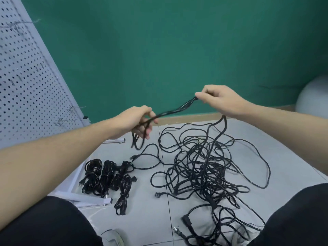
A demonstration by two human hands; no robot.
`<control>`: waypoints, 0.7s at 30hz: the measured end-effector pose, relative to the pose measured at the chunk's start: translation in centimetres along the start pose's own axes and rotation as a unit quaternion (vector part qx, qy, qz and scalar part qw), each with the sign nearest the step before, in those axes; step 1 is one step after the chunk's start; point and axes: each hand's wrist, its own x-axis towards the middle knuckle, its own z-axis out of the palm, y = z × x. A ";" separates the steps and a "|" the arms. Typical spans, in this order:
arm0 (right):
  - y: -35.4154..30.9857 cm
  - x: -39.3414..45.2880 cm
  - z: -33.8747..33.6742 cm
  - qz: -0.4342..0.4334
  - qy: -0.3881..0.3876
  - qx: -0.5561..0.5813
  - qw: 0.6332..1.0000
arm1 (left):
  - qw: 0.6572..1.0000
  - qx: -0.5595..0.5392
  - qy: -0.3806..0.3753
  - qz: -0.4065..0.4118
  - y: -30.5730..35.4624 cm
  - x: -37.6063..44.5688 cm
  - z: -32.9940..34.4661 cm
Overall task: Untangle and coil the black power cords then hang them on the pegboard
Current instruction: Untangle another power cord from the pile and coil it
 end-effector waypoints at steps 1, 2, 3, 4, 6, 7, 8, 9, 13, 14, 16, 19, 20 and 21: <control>-0.1 0.0 0.1 -0.014 -0.005 -0.033 0.999 | 1.000 -0.019 -0.025 -0.003 0.4 -0.3 0.5; -0.4 -0.1 0.4 -0.025 -0.014 -0.063 0.998 | 0.998 -0.038 -0.046 -0.002 1.0 -0.5 1.1; -0.7 0.0 0.8 -0.037 -0.025 -0.085 0.995 | 0.997 -0.052 -0.062 0.001 1.7 -0.6 1.8; -1.0 -0.1 1.1 -0.046 -0.036 -0.098 0.993 | 0.996 -0.058 -0.071 0.005 2.3 -0.6 2.5; -1.5 -0.2 1.5 -0.062 -0.048 -0.108 0.991 | 0.995 -0.069 -0.077 0.003 3.4 -0.8 4.0; -1.6 -0.2 1.6 -0.069 -0.051 -0.109 0.990 | 0.992 -0.089 -0.085 -0.006 3.7 -0.9 4.6; -1.7 -0.2 1.7 -0.076 -0.053 -0.107 0.990 | 0.988 -0.117 -0.096 -0.016 3.9 -1.0 5.2; -1.6 -0.2 1.6 -0.081 -0.052 -0.101 0.990 | 0.984 -0.141 -0.101 -0.025 4.2 -1.1 5.6; -0.9 -0.3 1.6 -0.075 -0.057 -0.050 0.994 | 0.992 -0.113 -0.052 -0.022 5.5 -1.1 5.7; -0.7 -0.5 1.6 -0.068 -0.067 -0.029 0.995 | 0.996 -0.079 -0.035 -0.006 5.6 -1.0 5.7; 0.1 -1.0 1.9 -0.036 -0.114 0.008 0.993 | 0.999 -0.039 -0.006 0.028 5.7 -1.0 5.4; 1.4 -2.0 2.6 0.048 -0.194 0.003 0.980 | 0.996 -0.065 0.017 0.061 6.0 -1.1 5.2; 1.9 -2.3 2.9 0.065 -0.206 0.008 0.976 | 0.994 -0.083 0.025 0.073 6.2 -1.2 5.1; 2.3 -2.4 3.3 0.077 -0.216 0.021 0.973 | 0.991 -0.103 0.034 0.084 6.4 -1.2 5.1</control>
